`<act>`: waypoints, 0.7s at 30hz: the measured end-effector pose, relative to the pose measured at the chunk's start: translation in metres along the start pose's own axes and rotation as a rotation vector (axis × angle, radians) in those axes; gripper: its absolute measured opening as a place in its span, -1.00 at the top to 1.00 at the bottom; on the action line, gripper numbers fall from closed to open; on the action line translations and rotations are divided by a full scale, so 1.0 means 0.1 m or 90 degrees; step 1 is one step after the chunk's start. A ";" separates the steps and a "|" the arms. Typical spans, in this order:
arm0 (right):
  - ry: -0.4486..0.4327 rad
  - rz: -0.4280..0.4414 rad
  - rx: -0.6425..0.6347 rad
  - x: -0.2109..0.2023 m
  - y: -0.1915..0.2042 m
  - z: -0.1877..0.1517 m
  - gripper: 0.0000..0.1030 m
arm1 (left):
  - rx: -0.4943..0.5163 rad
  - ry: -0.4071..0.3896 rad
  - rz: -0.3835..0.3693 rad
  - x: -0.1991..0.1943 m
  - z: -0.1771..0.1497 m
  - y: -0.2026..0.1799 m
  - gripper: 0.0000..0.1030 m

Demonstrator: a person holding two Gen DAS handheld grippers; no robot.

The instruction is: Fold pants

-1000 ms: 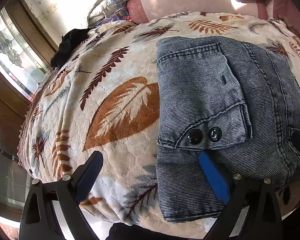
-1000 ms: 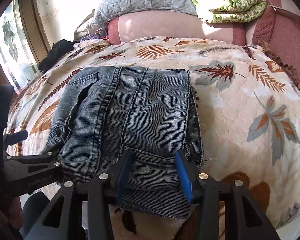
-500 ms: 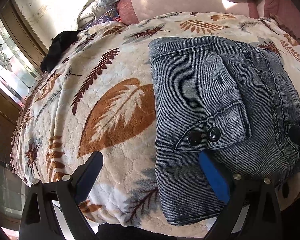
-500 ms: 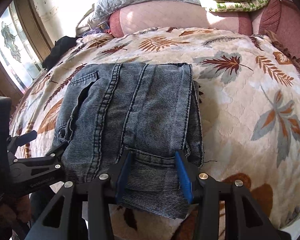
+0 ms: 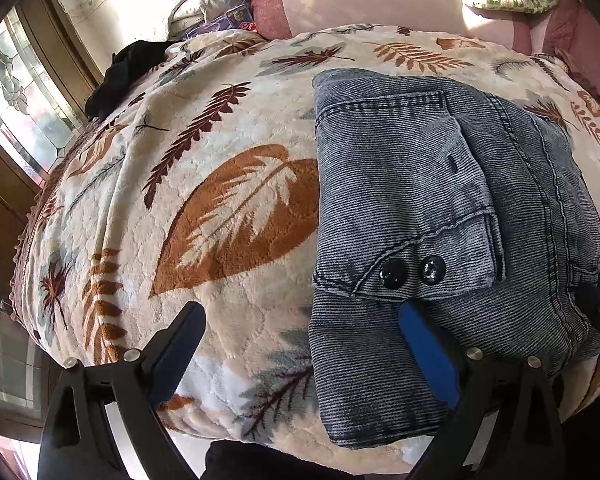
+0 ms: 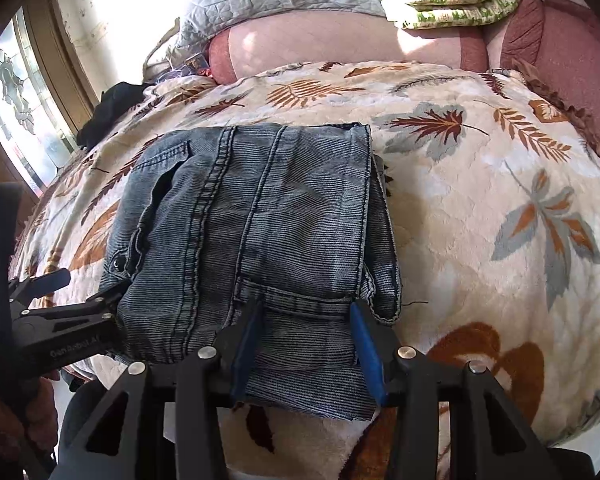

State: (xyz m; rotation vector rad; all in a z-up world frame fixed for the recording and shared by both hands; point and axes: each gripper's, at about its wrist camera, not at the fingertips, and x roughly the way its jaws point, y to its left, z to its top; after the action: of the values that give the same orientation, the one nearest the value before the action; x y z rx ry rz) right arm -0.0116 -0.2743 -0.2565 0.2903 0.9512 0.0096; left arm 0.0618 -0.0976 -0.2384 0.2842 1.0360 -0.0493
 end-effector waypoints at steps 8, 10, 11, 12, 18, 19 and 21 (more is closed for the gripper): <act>-0.081 0.039 0.012 -0.24 -0.08 -0.10 0.06 | -0.023 -0.060 0.003 -0.41 0.03 0.17 -0.89; -0.113 0.037 0.015 -0.36 -0.09 -0.11 0.06 | -0.021 -0.069 0.012 -0.46 0.07 0.22 -0.89; -0.113 0.040 0.018 -0.38 -0.08 -0.09 0.06 | -0.024 -0.070 0.015 -0.46 0.11 0.24 -0.89; -0.108 0.046 0.021 -0.38 -0.07 -0.06 0.06 | -0.029 -0.070 0.018 -0.45 0.15 0.26 -0.89; -0.094 0.047 0.015 -0.30 0.05 0.13 0.07 | -0.024 -0.058 0.003 -0.30 0.25 0.14 -0.89; -0.082 0.051 0.018 -0.25 0.06 0.14 0.07 | -0.017 -0.053 -0.004 -0.26 0.24 0.08 -0.89; -0.046 0.045 0.016 -0.10 0.09 0.13 0.07 | 0.006 -0.030 -0.003 -0.13 0.18 -0.04 -0.89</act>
State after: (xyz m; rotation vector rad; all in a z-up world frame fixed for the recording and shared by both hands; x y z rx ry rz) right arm -0.0064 -0.2698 -0.2390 0.3451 0.8703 0.0511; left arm 0.0697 -0.1073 -0.2192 0.2887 0.9891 -0.0646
